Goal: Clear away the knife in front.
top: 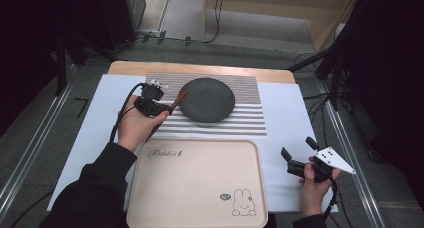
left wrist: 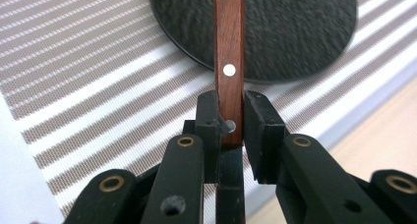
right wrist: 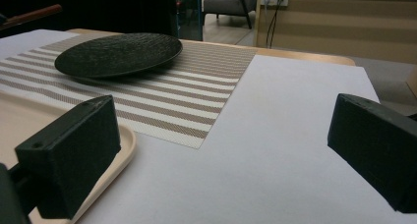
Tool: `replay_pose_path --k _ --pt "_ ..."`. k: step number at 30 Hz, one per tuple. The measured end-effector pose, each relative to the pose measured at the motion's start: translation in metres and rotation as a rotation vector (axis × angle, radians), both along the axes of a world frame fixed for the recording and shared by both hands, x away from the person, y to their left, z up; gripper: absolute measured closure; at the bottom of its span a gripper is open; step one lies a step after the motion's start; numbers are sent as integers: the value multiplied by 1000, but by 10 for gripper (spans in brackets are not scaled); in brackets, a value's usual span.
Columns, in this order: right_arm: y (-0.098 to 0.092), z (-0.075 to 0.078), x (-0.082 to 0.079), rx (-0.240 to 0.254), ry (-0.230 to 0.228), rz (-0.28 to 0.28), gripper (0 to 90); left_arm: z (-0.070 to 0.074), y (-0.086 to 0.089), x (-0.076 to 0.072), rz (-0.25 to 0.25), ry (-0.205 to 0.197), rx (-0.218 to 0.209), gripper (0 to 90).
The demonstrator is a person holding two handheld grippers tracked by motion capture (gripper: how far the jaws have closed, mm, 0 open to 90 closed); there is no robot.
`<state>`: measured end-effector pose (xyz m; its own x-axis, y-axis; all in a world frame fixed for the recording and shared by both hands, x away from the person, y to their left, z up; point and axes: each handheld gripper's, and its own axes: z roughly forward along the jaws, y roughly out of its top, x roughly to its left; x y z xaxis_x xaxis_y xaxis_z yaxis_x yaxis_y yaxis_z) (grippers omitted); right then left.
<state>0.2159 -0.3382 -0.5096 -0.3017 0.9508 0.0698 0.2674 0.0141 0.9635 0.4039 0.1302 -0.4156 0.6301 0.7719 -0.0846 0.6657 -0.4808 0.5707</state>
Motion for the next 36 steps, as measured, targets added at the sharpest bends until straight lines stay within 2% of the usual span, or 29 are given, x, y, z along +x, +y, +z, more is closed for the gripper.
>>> replay_pose_path --k 10,18,25,28,32,34,36 --pt "1 0 0 0 2 1 0 1 3 -32 -33 -9 -26 767" --pt "1 1 -1 -3 0 2 0 2 3 -60 -68 -12 -23 767" --pt "2 1 -1 -6 1 3 0 -2 9 -76 -60 -22 -23 767" --pt "2 1 -1 -5 1 2 0 -5 11 -85 -57 -32 -5 767" --pt "2 1 -1 -6 2 1 0 -6 15 -97 -48 -42 -5 767" --pt "2 1 -1 -5 2 1 0 -6 16 -103 -42 -44 -19 767" --pt "2 1 -1 -8 2 2 0 -7 18 -108 -42 -46 -11 767"
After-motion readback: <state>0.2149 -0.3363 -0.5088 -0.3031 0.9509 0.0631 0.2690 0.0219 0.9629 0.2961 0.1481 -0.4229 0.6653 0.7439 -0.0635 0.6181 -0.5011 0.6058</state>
